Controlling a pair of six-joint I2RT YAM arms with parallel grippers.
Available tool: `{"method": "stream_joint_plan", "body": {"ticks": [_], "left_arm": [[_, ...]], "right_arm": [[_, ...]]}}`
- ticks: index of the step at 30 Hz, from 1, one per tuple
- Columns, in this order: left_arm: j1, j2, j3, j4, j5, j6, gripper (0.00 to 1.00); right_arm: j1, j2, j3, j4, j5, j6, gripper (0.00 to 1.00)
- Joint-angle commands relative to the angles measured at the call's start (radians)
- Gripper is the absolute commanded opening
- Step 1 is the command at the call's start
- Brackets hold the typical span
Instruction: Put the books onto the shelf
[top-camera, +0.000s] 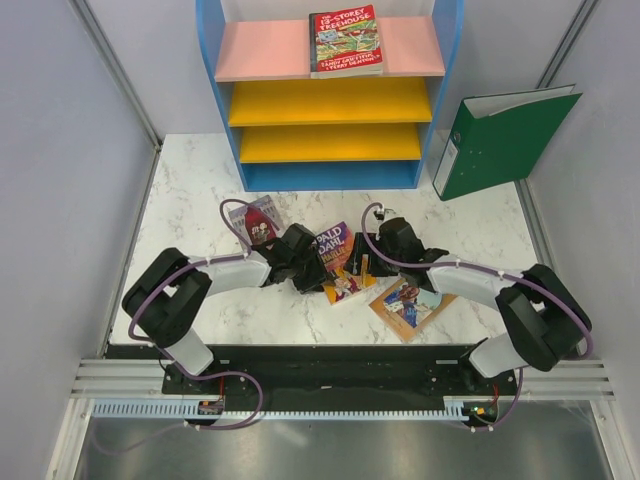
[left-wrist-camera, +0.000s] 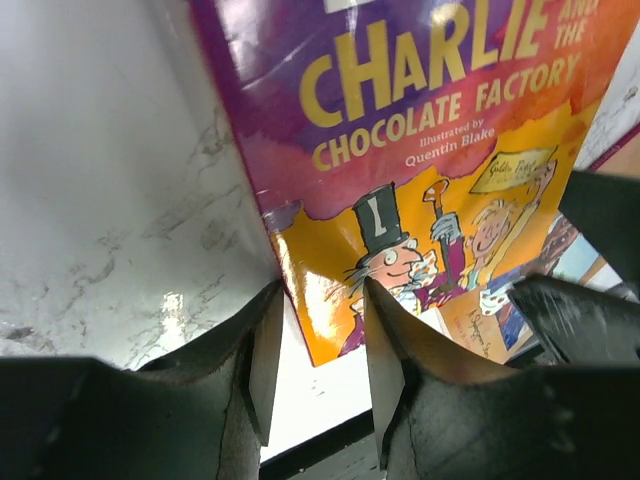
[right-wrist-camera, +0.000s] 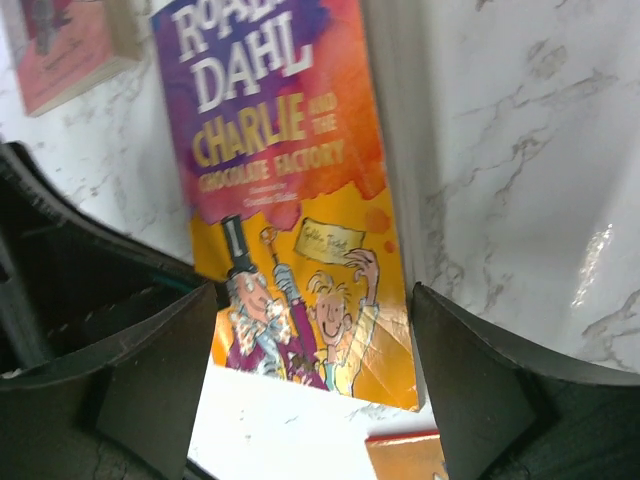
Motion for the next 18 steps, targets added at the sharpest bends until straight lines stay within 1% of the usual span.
{"method": "stream_joint_plan", "body": {"ticks": [1, 5, 6, 13, 18], "left_arm": [[0.001, -0.027, -0.004, -0.031, -0.125, -0.026, 0.45], [0.004, -0.046, -0.003, -0.051, -0.139, -0.031, 0.45], [0.006, -0.052, 0.001, -0.056, -0.171, -0.031, 0.45], [0.022, -0.041, 0.039, -0.088, -0.178, -0.002, 0.45], [0.035, -0.049, 0.033, -0.108, -0.19, 0.008, 0.45]], "right_arm": [[0.008, -0.099, -0.038, 0.081, -0.088, 0.037, 0.85], [0.008, -0.125, -0.061, 0.107, -0.089, 0.046, 0.84], [0.008, -0.127, -0.064, 0.119, -0.091, 0.048, 0.84], [0.008, -0.055, -0.063, 0.144, -0.135, 0.062, 0.82], [0.008, -0.07, -0.077, 0.179, -0.154, 0.076, 0.8]]}}
